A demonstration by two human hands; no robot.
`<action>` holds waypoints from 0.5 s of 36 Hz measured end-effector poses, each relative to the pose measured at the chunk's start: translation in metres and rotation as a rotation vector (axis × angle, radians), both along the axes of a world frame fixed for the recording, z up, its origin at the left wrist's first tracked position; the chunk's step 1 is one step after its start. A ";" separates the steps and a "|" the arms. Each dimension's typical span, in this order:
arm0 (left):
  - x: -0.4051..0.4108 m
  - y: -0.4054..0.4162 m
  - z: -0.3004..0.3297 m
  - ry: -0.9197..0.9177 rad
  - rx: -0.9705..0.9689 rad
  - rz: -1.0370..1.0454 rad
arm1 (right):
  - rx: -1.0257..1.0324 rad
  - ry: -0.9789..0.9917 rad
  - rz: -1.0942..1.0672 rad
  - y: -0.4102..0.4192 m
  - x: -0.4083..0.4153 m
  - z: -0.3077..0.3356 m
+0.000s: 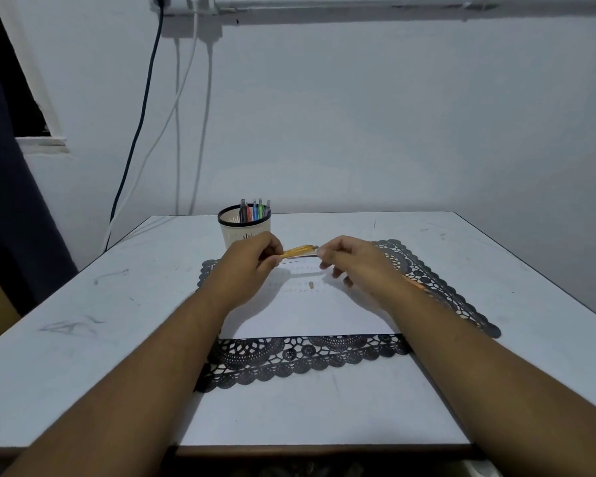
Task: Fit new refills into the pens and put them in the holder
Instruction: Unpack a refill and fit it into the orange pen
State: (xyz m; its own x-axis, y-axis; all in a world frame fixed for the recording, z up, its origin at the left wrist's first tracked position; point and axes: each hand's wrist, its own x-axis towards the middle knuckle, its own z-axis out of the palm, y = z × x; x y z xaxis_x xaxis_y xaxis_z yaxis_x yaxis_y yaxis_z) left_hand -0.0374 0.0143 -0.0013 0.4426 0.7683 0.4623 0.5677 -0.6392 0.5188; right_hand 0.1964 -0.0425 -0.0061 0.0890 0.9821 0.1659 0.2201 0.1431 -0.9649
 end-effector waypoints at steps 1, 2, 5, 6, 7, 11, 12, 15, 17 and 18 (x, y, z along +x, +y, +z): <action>-0.001 0.001 -0.001 -0.005 -0.009 0.009 | 0.027 -0.161 -0.006 -0.001 -0.001 -0.004; -0.002 0.002 -0.002 -0.014 -0.016 0.019 | 0.040 -0.307 -0.008 -0.001 -0.002 -0.009; -0.003 0.003 -0.003 -0.035 -0.035 0.038 | -0.003 -0.508 -0.009 0.002 -0.009 -0.018; -0.002 0.002 -0.003 -0.030 -0.040 0.044 | -0.008 -0.585 -0.022 0.004 -0.011 -0.019; -0.002 0.001 -0.003 -0.021 -0.041 0.051 | -0.005 -0.671 -0.037 0.006 -0.013 -0.019; 0.001 -0.002 -0.003 0.012 -0.028 0.071 | 0.015 -0.805 -0.051 0.013 -0.016 -0.020; 0.002 -0.003 -0.003 0.020 -0.029 0.075 | 0.021 -0.810 -0.054 0.014 -0.015 -0.021; 0.002 -0.002 -0.004 0.029 -0.043 0.071 | 0.019 -0.805 -0.054 0.014 -0.014 -0.021; 0.001 0.000 -0.005 0.034 -0.049 0.063 | 0.029 -0.737 -0.056 0.013 -0.012 -0.022; 0.001 0.000 -0.005 0.039 -0.052 0.062 | 0.038 -0.657 -0.057 0.013 -0.010 -0.022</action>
